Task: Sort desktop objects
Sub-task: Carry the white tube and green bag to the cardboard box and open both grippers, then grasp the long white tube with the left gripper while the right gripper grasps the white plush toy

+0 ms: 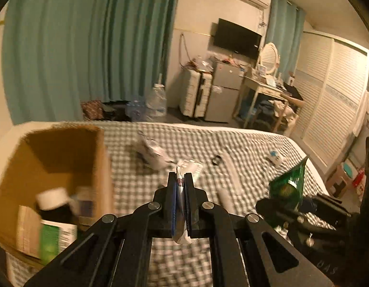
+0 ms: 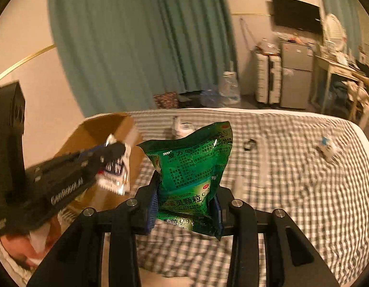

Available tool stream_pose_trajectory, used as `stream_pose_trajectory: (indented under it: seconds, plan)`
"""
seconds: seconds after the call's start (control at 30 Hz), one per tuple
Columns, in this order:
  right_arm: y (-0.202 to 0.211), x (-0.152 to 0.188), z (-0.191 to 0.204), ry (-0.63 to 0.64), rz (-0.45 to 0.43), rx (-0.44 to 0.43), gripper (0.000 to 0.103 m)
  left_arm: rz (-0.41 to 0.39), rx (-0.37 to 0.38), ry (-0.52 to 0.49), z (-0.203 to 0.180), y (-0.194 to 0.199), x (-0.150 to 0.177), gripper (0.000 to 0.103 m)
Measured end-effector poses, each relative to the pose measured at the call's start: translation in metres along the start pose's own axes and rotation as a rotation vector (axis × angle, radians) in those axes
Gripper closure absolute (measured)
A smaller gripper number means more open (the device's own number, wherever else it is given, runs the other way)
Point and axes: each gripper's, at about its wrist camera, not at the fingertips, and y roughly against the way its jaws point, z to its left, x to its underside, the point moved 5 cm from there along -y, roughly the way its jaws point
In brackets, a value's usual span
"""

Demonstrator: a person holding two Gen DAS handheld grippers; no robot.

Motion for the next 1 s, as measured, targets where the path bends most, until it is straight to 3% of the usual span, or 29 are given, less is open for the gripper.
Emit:
stream_pose_trajectory:
  seconds: [0.17, 0.27, 0.4, 0.57, 0.63, 0.67, 0.7, 0.73, 0.8, 1.0]
  plan:
    - [-0.023, -0.01, 0.05, 0.042, 0.028, -0.114, 0.067, -0.02, -0.069, 0.045, 0.058, 0.019, -0.021, 0.098]
    - [-0.044, -0.014, 0.083, 0.075, 0.06, -0.195, 0.067, -0.015, -0.157, 0.062, 0.103, 0.022, -0.024, 0.098]
    - [-0.081, -0.018, 0.124, 0.124, 0.111, -0.264, 0.067, 0.032, -0.246, 0.126, 0.156, 0.017, -0.012, 0.098]
    - [-0.117, -0.017, 0.149, 0.14, 0.155, -0.276, 0.064, 0.063, -0.277, 0.132, 0.183, 0.011, 0.01, 0.097]
    - [-0.126, -0.021, 0.151, 0.131, 0.166, -0.268, 0.059, 0.067, -0.312, 0.124, 0.188, 0.009, 0.017, 0.087]
    - [-0.126, -0.024, 0.152, 0.122, 0.157, -0.274, 0.053, 0.071, -0.349, 0.108, 0.19, 0.007, 0.019, 0.067]
    - [-0.124, -0.028, 0.151, 0.117, 0.138, -0.276, 0.049, 0.073, -0.405, 0.089, 0.191, 0.007, 0.021, 0.037]
    - [-0.121, -0.031, 0.15, 0.114, 0.13, -0.275, 0.047, 0.072, -0.446, 0.077, 0.192, 0.011, 0.023, 0.028]
    - [-0.114, -0.037, 0.146, 0.105, 0.107, -0.278, 0.041, 0.062, -0.488, 0.073, 0.191, 0.013, 0.027, 0.024]
    - [-0.07, -0.053, 0.1, 0.075, -0.001, -0.18, 0.038, 0.067, -0.414, 0.104, 0.173, 0.02, 0.03, 0.02]
